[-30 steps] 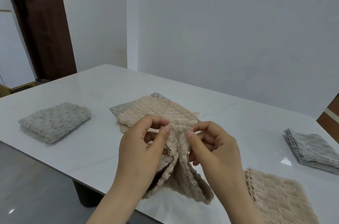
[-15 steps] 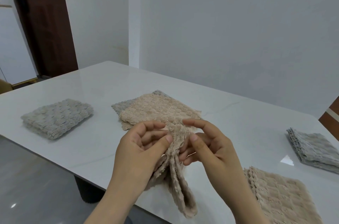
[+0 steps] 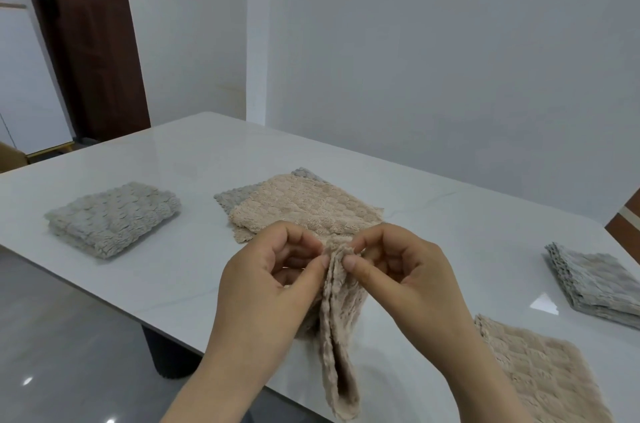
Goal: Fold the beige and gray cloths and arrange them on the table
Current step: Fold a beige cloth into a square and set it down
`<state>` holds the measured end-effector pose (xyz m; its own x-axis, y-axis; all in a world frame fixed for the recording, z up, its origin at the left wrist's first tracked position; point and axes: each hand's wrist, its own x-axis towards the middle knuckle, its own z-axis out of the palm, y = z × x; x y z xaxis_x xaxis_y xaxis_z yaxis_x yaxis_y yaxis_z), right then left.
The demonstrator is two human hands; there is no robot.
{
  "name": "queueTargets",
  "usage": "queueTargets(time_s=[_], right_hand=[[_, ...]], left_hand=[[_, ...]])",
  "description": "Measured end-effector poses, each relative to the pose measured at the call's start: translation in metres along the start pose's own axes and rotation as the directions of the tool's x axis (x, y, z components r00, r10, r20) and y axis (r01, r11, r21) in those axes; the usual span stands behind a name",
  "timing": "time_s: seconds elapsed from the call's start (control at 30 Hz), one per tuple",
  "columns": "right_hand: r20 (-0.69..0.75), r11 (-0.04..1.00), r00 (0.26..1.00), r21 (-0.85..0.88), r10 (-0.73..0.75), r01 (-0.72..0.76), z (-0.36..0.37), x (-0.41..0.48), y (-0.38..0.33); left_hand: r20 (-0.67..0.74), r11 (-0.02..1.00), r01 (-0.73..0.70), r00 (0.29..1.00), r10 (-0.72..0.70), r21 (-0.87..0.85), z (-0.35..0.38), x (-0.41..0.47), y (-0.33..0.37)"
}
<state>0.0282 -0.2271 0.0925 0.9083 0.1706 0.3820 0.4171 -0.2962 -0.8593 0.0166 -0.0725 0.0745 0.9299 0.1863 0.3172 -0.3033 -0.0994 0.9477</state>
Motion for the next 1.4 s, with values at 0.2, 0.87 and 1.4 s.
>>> queueTargets(time_s=[0.2, 0.87, 1.4], right_hand=[[-0.051, 0.99, 0.997, -0.132, -0.051, 0.044, -0.001, -0.002, -0.007], [-0.061, 0.982, 0.998, -0.191, -0.007, -0.005, 0.004, 0.002, -0.002], [0.049, 0.913, 0.998, -0.408, 0.042, -0.018, -0.022, -0.003, 0.012]], left_hand=[[-0.02, 0.997, -0.004, 1.0, 0.005, 0.073, -0.001, -0.002, 0.002], [-0.002, 0.997, -0.035, 0.999, 0.035, 0.07, -0.002, -0.007, 0.003], [-0.055, 0.989, -0.088, 0.994, 0.095, 0.116, -0.012, -0.002, 0.001]])
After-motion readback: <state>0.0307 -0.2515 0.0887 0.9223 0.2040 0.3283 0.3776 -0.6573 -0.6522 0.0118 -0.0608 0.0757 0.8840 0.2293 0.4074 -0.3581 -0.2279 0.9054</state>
